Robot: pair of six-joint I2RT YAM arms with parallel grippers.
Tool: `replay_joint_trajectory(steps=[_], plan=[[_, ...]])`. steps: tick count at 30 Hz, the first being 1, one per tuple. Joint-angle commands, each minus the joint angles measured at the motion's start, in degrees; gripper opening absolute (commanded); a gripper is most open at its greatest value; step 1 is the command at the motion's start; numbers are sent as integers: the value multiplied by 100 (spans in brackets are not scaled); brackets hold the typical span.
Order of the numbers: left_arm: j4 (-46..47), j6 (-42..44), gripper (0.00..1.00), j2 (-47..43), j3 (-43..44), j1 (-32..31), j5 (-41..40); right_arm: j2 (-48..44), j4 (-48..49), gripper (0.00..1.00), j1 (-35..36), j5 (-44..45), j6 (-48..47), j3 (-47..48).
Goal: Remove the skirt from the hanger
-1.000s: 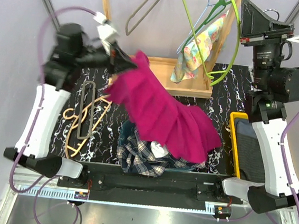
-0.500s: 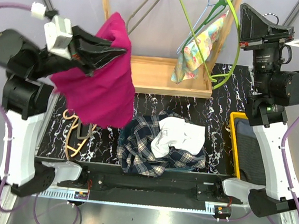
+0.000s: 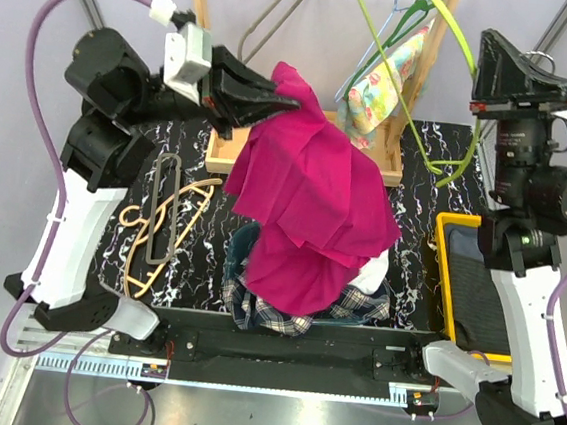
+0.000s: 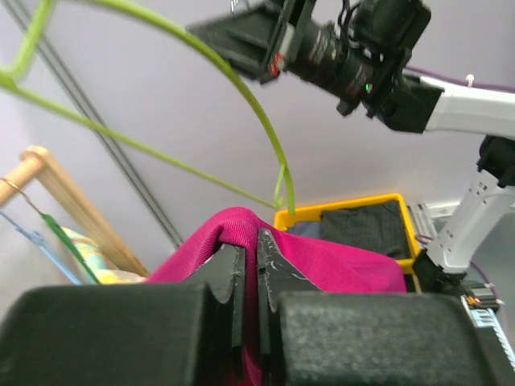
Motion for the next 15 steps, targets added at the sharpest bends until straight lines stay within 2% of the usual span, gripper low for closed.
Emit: replay_joint_trajectory(steps=[1, 8, 15], plan=[[528, 469, 0, -554, -802, -244, -289, -309, 82, 0, -21, 436, -622, 76], [-156, 1225, 0, -1117, -2839, -622, -447, -371, -94, 0, -21, 506, -675, 173], [-773, 2462, 0, -1522, -4459, -991, -894, -344, -138, 0, -21, 454, -526, 191]])
